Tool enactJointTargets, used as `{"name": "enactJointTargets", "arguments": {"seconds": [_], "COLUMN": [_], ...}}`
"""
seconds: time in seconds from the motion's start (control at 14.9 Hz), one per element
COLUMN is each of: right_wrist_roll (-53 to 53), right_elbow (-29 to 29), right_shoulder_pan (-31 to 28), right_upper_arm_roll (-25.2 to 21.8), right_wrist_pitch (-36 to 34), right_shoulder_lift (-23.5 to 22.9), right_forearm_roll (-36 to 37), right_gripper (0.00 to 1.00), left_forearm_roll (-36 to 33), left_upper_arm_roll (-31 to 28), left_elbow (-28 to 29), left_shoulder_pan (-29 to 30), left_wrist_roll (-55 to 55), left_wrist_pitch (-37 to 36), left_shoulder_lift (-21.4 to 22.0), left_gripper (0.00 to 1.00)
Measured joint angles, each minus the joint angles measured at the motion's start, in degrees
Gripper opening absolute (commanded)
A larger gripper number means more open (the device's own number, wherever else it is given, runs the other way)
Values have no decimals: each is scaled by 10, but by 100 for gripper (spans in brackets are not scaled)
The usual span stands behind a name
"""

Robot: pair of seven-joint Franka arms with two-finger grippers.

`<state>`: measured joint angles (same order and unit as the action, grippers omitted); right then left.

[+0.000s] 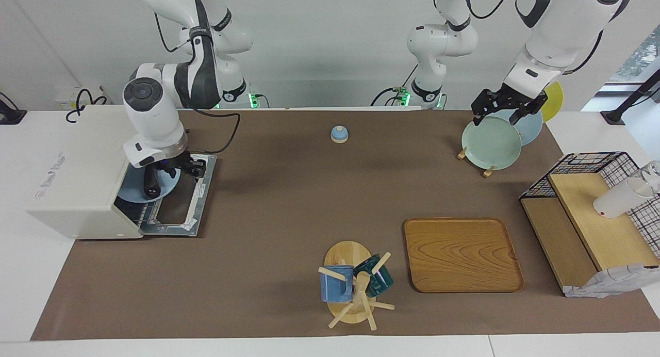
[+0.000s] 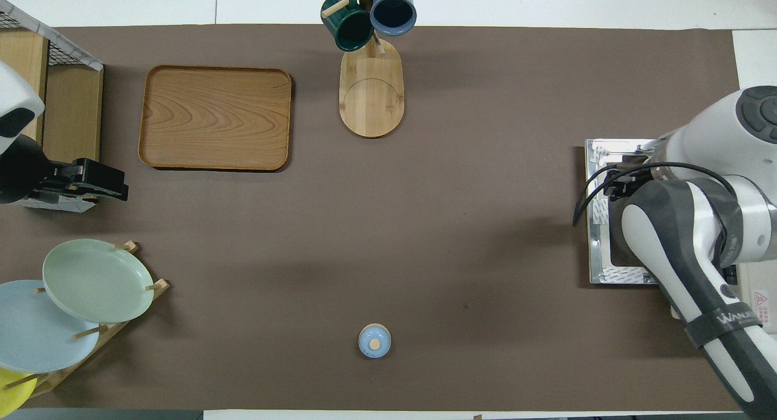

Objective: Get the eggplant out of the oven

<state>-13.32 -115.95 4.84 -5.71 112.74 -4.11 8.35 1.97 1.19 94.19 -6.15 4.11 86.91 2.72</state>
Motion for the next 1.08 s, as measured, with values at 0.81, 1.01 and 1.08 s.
{"name": "enactJointTargets", "arguments": {"seconds": [0.81,1.01,1.08], "right_wrist_roll": [84,90,88], "right_elbow": [-85,-81,-72], "right_shoulder_pan": [-37,-17,-2], "right_upper_arm_roll": [1,6,7], "right_wrist_pitch": [78,74,63], "right_shoulder_lift": [29,31,31], "right_forearm_roll": [1,3,6], "right_gripper": [0,0,0], "left_forearm_roll": [0,0,0], "left_upper_arm_roll": [0,0,0], "left_elbow": [0,0,0], "left_shoulder_pan": [0,0,0], "left_wrist_roll": [0,0,0], "left_wrist_pitch": [0,0,0], "left_shoulder_lift": [0,0,0], "left_gripper": [100,100,100]}}
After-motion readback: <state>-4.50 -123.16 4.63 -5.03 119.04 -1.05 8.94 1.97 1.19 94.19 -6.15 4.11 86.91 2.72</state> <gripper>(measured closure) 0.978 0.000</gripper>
